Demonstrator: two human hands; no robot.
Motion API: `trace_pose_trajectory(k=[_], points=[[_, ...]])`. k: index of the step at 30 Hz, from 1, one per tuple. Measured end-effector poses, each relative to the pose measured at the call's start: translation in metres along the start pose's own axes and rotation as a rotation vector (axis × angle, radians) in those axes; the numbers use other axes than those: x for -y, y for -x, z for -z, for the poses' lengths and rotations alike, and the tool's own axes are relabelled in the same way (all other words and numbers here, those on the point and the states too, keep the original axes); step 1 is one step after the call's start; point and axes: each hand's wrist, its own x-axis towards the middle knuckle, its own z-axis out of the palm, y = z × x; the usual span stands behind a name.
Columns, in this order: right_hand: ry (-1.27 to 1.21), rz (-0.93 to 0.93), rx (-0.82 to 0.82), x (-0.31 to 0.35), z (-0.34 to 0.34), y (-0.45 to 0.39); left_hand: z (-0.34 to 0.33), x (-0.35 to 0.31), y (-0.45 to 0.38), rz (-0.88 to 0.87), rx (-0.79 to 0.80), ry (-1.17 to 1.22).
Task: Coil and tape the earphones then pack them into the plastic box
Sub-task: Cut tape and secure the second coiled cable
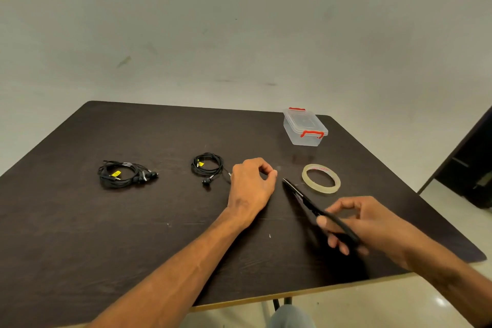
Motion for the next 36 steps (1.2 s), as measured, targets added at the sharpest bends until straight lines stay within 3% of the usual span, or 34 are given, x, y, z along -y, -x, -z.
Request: trace_pose_trajectory(k=[5, 10, 12, 15, 18, 21, 28, 33, 34, 36], points=[[0.742, 0.133, -0.123, 0.0, 0.003, -0.001, 0.006, -0.011, 0.007, -0.036, -0.054, 0.139], [1.056, 0.238, -0.062, 0.01, 0.009, -0.001, 0.021, -0.017, 0.011, 0.108, 0.056, 0.451], [0.87, 0.318, -0.174, 0.018, 0.005, -0.012, 0.029, -0.018, 0.008, 0.192, 0.112, 0.609], [0.311, 0.497, -0.384, 0.038, -0.019, -0.045, 0.04, -0.018, 0.005, 0.266, 0.175, 0.763], [-0.097, 0.468, -0.294, 0.067, -0.049, -0.072, 0.053, -0.012, 0.001, 0.244, 0.175, 0.777], [-0.329, 0.436, -0.295, 0.087, -0.075, -0.096, 0.069, -0.002, -0.008, 0.234, 0.117, 0.737], [-0.499, 0.494, -0.358, 0.122, -0.116, -0.134, 0.114, 0.021, -0.036, 0.269, 0.006, 0.545], [-0.459, 0.469, -0.385, 0.13, -0.134, -0.167, 0.148, 0.058, -0.067, 0.233, -0.276, -0.152], [-0.436, 0.458, -0.379, 0.128, -0.134, -0.174, 0.15, 0.06, -0.07, 0.202, -0.228, -0.248], [-0.394, 0.447, -0.362, 0.12, -0.135, -0.185, 0.148, 0.063, -0.075, 0.107, 0.015, -0.384]])
